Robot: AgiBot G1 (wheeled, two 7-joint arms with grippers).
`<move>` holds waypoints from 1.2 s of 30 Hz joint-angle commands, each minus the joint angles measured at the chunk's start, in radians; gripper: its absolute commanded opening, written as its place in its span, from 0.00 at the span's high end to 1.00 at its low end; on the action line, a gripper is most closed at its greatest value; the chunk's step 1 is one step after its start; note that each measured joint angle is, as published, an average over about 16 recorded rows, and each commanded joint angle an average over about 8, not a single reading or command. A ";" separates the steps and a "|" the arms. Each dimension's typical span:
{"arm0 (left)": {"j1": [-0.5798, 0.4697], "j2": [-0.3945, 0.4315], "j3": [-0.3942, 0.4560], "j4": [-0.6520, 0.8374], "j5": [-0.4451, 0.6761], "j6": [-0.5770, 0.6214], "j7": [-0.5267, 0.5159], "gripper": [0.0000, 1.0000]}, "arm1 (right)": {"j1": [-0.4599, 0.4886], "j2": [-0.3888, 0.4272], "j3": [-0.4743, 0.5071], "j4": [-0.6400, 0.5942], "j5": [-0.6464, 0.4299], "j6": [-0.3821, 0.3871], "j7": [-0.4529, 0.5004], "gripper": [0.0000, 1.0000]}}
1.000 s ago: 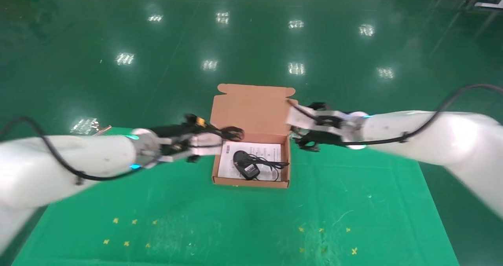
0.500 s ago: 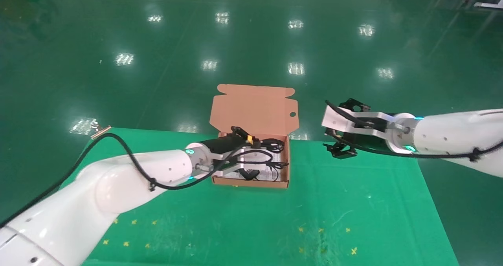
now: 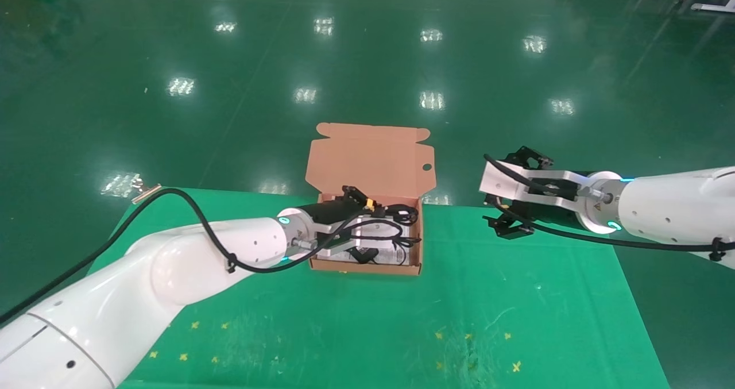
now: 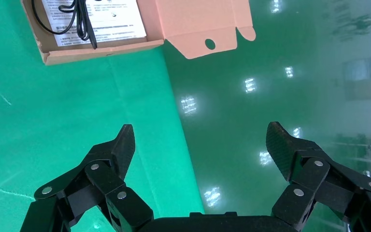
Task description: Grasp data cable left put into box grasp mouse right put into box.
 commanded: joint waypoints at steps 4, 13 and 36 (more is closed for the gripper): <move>0.000 -0.001 -0.003 -0.003 0.003 0.001 0.000 0.00 | 0.000 -0.002 0.000 -0.004 0.003 0.000 -0.004 0.00; 0.005 -0.011 -0.011 -0.017 0.008 0.007 -0.002 0.00 | -0.001 -0.005 0.001 -0.010 0.012 0.000 -0.009 0.00; -0.119 -0.121 -0.091 -0.110 -0.075 0.015 -0.162 0.00 | 0.147 0.012 0.023 0.063 -0.065 -0.077 -0.065 0.00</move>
